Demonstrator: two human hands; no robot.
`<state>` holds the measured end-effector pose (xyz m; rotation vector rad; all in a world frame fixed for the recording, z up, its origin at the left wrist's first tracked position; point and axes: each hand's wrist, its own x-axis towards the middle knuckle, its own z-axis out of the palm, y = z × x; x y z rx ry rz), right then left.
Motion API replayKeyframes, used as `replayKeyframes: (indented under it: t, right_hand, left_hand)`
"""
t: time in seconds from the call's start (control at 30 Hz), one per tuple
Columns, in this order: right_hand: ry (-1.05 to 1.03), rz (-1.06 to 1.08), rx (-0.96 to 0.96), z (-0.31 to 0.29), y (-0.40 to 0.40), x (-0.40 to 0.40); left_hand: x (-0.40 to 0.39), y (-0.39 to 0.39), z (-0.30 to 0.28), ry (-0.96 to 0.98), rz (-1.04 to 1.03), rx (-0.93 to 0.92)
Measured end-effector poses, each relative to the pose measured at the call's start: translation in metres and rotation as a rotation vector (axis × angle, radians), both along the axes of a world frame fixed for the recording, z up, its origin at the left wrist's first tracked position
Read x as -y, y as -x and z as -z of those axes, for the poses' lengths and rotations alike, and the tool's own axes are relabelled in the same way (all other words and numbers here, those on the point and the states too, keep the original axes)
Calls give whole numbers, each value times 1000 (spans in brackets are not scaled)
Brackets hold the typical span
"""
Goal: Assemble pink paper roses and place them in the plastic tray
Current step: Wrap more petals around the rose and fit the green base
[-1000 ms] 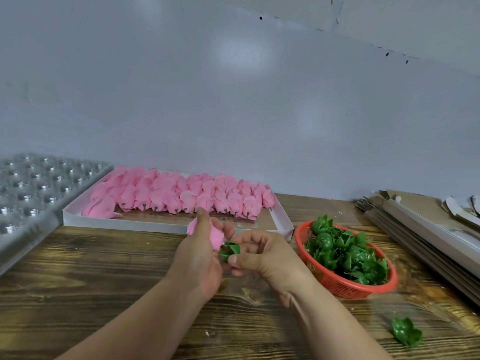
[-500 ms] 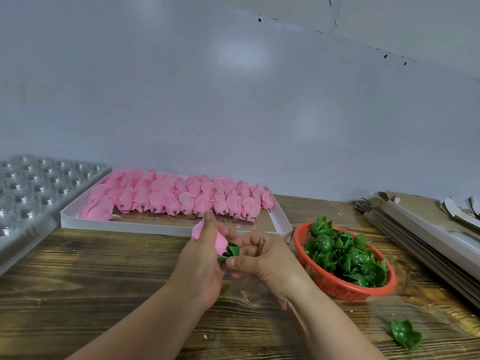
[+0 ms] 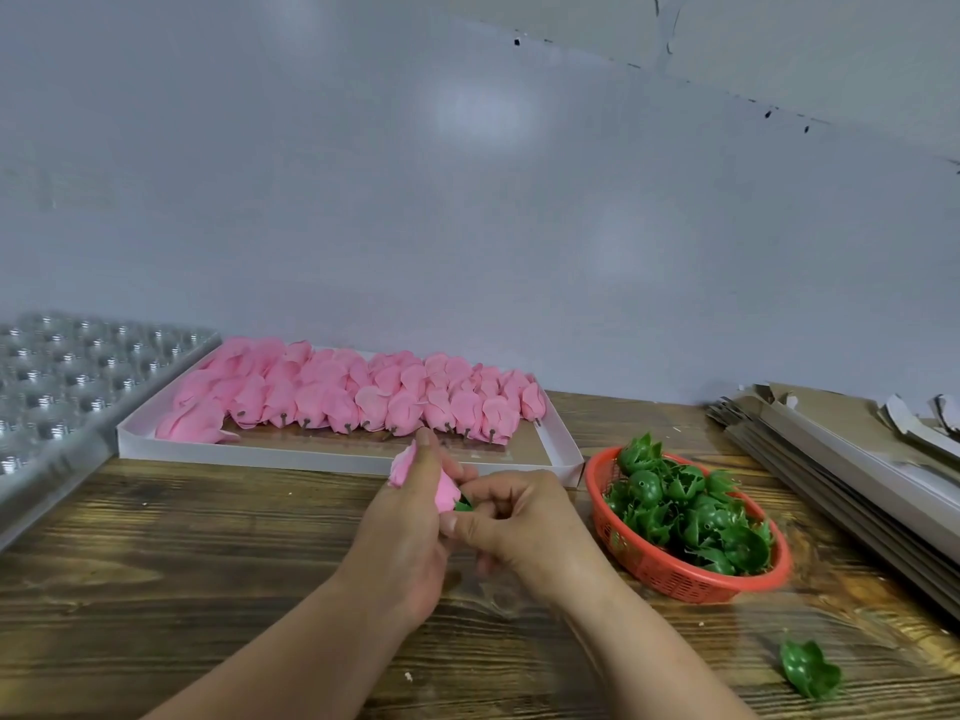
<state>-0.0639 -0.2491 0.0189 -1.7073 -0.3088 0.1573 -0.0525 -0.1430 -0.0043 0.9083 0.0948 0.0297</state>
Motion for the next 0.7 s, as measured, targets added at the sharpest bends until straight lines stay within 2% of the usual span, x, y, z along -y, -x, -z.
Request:
replayKeyframes:
  t: [0.37, 0.7]
  right_hand:
    - [-77, 16, -84, 2, 1, -5]
    - [-113, 33, -26, 2, 3, -8]
  left_hand:
    - [-3, -3, 3, 52, -18, -87]
    - [-3, -2, 3, -36, -6, -18]
